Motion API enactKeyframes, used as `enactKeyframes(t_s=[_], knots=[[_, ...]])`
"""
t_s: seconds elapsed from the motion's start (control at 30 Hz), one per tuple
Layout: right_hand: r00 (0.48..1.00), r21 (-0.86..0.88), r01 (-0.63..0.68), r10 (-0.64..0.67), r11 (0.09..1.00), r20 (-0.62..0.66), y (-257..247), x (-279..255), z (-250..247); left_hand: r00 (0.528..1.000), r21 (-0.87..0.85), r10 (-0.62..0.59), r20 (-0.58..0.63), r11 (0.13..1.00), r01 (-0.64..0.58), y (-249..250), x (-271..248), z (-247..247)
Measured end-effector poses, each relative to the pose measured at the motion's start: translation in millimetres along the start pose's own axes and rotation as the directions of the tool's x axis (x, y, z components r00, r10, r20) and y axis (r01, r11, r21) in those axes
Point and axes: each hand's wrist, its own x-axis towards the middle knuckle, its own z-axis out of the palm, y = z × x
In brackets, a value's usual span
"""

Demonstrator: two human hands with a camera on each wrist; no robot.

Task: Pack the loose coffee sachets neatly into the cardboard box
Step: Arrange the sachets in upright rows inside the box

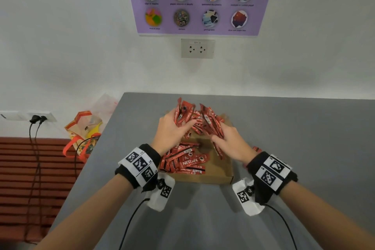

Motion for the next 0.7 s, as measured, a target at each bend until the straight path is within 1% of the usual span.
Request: enactKeyframes(t_s=[0.1, 0.17, 0.27, 0.33, 0.43, 0.5, 0.57, 0.63, 0.7], knots=[[0.998, 0.095, 0.028, -0.022, 0.995, -0.064, -7, 4, 11, 0.998, -0.087, -0.03, 0.054, 0.996, 0.035, 6, -4, 10], [0.997, 0.171, 0.005, 0.008, 0.985, -0.072, -14, 6, 18, 0.993, -0.103, -0.07, 0.091, 0.992, 0.08, 10, -4, 16], [0.995, 0.173, 0.009, 0.008, 0.985, -0.098, -19, 9, 24, 0.983, -0.09, -0.128, 0.134, 0.986, 0.14, 9, -1, 21], [0.998, 0.166, 0.006, 0.006, 0.986, -0.07, -21, 10, 24, 0.973, -0.109, -0.162, 0.166, 0.977, 0.182, 5, -1, 23], [1.0, 0.161, 0.006, -0.005, 0.987, -0.006, -23, 12, 25, 0.965, -0.161, -0.187, 0.184, 0.963, 0.217, 3, -3, 24], [1.0, 0.221, -0.014, 0.016, 0.975, -0.007, -25, 13, 27, 0.966, -0.224, -0.198, 0.164, 0.947, 0.232, 5, -3, 28], [0.999, 0.296, -0.037, 0.046, 0.954, -0.025, -26, 14, 28, 0.97, -0.264, -0.225, 0.089, 0.934, 0.241, 7, -2, 31], [0.998, 0.325, -0.044, 0.053, 0.945, -0.019, -27, 13, 28, 0.978, -0.25, -0.207, 0.027, 0.946, 0.208, 6, -2, 32], [0.997, 0.324, -0.08, 0.081, 0.943, 0.013, -26, 11, 27, 0.987, -0.213, -0.161, 0.017, 0.964, 0.16, 7, -2, 33]])
